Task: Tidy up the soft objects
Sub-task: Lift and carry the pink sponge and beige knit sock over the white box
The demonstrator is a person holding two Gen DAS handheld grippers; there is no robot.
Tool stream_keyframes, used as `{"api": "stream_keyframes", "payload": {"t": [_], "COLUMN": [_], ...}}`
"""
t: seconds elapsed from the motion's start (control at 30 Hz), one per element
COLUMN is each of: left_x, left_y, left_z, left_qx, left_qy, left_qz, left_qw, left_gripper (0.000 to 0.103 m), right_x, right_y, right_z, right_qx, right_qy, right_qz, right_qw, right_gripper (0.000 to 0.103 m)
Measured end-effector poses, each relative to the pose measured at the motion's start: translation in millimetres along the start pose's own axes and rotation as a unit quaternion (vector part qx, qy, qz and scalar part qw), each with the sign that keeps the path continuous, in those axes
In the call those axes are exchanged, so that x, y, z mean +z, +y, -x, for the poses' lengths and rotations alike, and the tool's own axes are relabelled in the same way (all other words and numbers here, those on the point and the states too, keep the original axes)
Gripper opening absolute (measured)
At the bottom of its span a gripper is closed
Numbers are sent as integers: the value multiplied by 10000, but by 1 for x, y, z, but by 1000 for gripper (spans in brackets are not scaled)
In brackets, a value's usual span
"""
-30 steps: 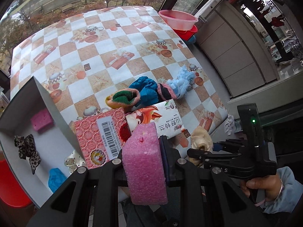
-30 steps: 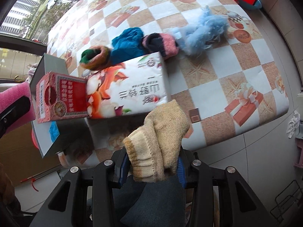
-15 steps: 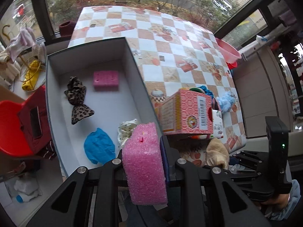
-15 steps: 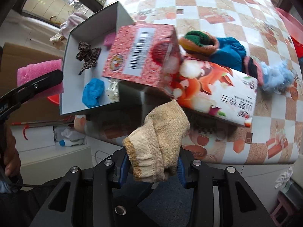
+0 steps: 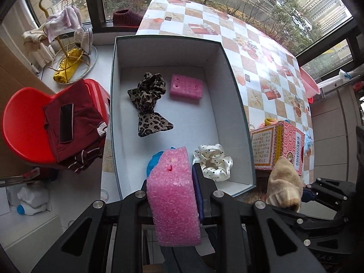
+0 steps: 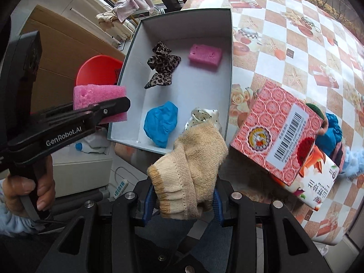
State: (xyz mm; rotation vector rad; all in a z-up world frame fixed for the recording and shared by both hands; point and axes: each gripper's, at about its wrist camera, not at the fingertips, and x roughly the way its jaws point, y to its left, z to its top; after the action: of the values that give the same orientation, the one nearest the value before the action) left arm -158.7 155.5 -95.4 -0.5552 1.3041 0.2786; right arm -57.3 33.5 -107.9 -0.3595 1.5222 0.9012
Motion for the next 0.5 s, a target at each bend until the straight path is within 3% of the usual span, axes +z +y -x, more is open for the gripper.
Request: {"api": "stream_keyframes", "payload": {"t": [0.5], "left_x": [30], "left_y": [4], "left_z": [-31], "left_qx": [304], "left_qy": [74], "left_qz": [104], "left_qw": [9995], "left_gripper": [25], "right_x": [69], "right_y": [3], "right_z": [-8], "right_qx": [156], "right_qy": [-108], "right_qz": [-220], "right_qw": [9996], "right_gripper": [43]}}
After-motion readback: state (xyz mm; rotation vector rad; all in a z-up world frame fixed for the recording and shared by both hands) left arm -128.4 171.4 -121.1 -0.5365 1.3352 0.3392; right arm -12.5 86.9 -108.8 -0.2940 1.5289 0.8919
